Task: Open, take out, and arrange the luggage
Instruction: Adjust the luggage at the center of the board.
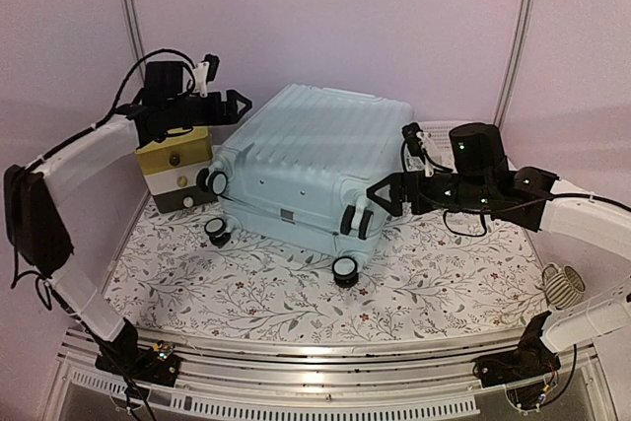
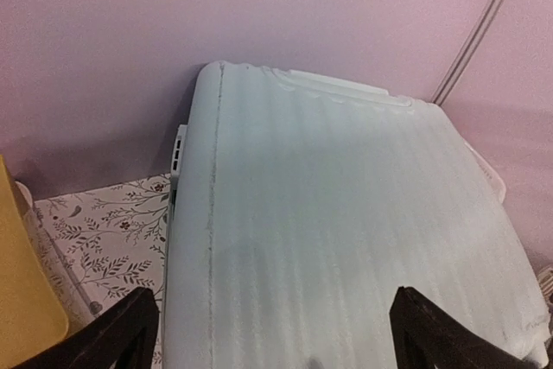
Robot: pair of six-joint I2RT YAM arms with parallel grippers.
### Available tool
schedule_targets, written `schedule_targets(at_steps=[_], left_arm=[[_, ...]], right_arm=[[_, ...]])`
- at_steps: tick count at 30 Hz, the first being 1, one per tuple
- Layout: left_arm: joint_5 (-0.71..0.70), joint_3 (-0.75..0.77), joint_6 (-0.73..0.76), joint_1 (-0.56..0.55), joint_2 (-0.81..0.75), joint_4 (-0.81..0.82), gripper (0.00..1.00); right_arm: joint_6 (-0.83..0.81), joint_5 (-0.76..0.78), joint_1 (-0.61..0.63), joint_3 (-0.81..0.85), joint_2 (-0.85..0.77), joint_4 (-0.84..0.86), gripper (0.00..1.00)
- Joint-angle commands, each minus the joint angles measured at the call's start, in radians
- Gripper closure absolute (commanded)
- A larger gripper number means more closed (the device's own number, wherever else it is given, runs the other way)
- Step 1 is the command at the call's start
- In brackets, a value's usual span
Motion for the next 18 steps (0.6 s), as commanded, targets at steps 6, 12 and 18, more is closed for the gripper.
schedule_targets(at_steps=[6, 12, 18], left_arm=[[-0.087, -0.564, -0.059, -0.257, -0.44, 0.316, 0.19], [-0.109, -0.873, -0.113, -0.417, -0.552, 0.604, 0.3], [-0.326, -1.12, 0.009, -0.61, -0.461, 1.035, 0.38]], right_arm=[[0.002, 0.042, -0.006, -0.014, 0.033, 0.042, 0.01], [0.012, -0.126, -0.006, -0.011, 0.121, 0.114, 0.04], [0.041, -0.367, 0.016, -0.02, 0.195, 0.301, 0.08]])
